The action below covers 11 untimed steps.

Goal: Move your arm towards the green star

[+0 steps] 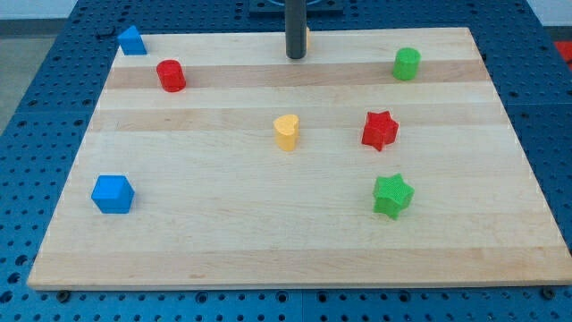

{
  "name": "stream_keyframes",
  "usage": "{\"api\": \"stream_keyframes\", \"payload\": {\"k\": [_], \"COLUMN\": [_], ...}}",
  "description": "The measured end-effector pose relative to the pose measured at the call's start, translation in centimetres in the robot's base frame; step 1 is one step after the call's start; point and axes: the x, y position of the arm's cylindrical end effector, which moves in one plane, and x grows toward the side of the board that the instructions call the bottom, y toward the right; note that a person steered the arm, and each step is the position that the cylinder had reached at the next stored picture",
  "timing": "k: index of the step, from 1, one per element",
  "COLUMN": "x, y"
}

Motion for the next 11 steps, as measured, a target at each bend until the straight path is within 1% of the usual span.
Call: {"api": "stream_keyframes", "payload": {"k": [1, 3, 4, 5, 6, 8, 10, 11], "x": [0.0, 2.7, 2.9, 4.2, 7.8, 16.9, 27.9, 30.9], "y": [0.0, 1.6, 1.6, 2.4, 5.2, 5.7, 5.7, 7.6]}}
